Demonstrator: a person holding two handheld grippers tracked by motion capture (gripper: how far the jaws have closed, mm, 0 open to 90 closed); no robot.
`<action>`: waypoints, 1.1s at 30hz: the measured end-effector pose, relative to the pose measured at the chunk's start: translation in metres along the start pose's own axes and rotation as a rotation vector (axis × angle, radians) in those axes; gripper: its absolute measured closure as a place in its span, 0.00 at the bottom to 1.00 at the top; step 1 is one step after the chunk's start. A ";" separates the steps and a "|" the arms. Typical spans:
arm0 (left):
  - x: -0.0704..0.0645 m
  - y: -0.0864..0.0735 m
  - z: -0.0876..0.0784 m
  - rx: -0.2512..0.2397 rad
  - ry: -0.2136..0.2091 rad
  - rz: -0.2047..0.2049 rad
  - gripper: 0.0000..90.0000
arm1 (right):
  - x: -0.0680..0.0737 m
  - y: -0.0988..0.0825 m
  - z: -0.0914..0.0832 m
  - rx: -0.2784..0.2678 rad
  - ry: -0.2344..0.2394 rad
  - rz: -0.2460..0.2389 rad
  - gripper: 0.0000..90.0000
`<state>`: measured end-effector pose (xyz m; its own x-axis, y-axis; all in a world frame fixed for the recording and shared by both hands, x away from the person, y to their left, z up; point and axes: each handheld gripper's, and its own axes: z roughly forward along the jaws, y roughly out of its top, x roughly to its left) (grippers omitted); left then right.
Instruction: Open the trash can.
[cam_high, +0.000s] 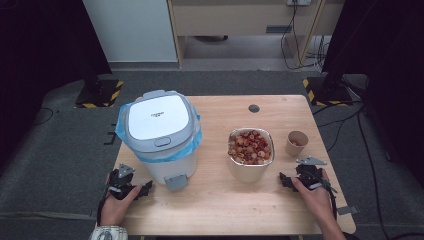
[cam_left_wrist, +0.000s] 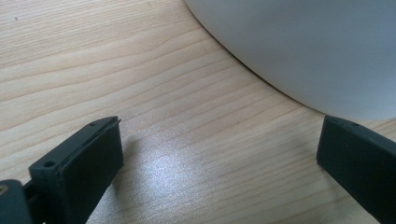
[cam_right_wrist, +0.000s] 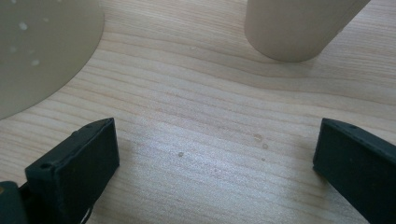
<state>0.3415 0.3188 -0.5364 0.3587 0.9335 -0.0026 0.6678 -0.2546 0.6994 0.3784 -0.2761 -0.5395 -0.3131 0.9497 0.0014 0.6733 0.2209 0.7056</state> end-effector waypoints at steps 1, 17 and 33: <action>0.000 0.000 0.000 0.000 0.000 0.000 0.00 | 0.000 0.000 0.000 0.000 0.000 0.000 0.01; -0.020 -0.001 -0.036 -0.060 -0.003 0.036 0.29 | 0.000 0.000 0.000 -0.001 0.000 -0.001 0.01; -0.039 -0.001 -0.059 -0.098 -0.107 0.077 0.80 | 0.000 0.000 0.000 -0.001 -0.001 -0.001 0.01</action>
<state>0.2879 0.2982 -0.4949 0.4770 0.8787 -0.0183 0.5708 -0.2939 0.7667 0.3785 -0.2762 -0.5395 -0.3131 0.9497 0.0001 0.6726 0.2217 0.7060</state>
